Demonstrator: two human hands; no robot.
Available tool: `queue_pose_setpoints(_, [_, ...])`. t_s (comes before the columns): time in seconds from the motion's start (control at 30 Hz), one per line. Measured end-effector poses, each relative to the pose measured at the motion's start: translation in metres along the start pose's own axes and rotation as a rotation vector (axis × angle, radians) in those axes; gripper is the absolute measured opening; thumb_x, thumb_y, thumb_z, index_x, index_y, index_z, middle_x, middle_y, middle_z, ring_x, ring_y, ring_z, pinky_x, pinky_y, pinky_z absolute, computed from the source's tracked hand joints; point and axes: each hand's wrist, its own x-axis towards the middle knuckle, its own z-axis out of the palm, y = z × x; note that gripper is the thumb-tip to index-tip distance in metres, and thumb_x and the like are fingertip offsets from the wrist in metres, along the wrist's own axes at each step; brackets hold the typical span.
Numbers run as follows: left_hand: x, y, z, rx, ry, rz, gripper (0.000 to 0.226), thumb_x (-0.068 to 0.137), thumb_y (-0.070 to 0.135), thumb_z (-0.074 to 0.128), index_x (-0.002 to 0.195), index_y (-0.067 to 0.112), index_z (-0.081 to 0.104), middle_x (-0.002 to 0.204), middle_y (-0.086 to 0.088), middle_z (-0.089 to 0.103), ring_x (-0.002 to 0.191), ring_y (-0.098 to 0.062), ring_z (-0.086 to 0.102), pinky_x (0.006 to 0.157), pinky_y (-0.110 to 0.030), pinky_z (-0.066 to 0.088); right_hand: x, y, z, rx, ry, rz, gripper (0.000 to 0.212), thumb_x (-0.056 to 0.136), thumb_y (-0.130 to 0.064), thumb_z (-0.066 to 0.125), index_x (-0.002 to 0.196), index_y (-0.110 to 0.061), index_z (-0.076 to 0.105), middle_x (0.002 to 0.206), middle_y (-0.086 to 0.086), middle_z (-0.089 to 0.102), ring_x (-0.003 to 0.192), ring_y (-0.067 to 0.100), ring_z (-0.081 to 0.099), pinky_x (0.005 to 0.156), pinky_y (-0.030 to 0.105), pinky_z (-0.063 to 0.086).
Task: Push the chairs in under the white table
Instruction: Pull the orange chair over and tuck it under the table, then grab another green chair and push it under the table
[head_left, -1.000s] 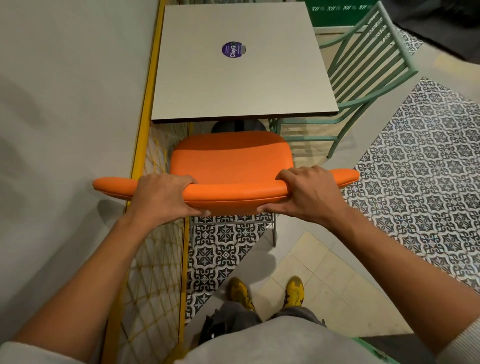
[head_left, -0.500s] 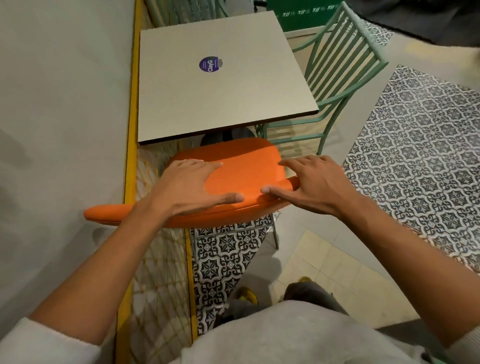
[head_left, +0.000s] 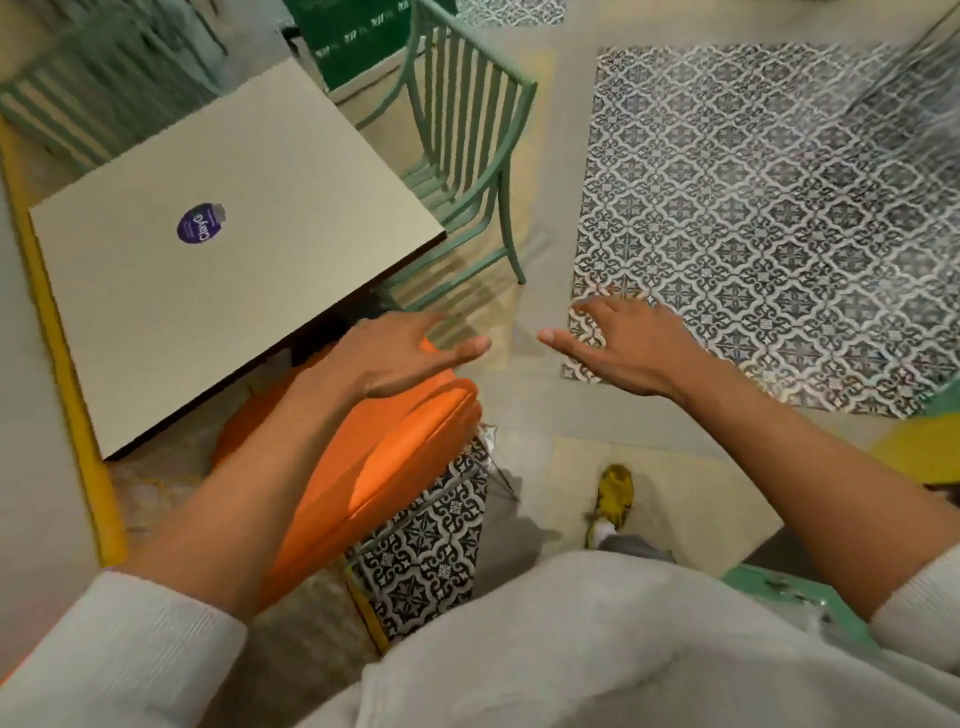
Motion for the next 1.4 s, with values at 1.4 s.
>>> queue_pose_setpoints(1.4, [0.744,0.242,-0.127,-0.142,-0.077,-0.151,0.121,0.076,0.105,0.029,0.162,0.021,0.040,0.167,-0.007,0.043,0.153,-0.032,0.038,0.121,-0.059,0.030,0.611,0.472,-0.193,-0.322,-0.573,-0.026,0.113,0.085,-0.097,0.032,0.169,-0.023,0.021,0.177,0.010,0.020,0.162,0.035,0.023,0.125,0.068,0.027])
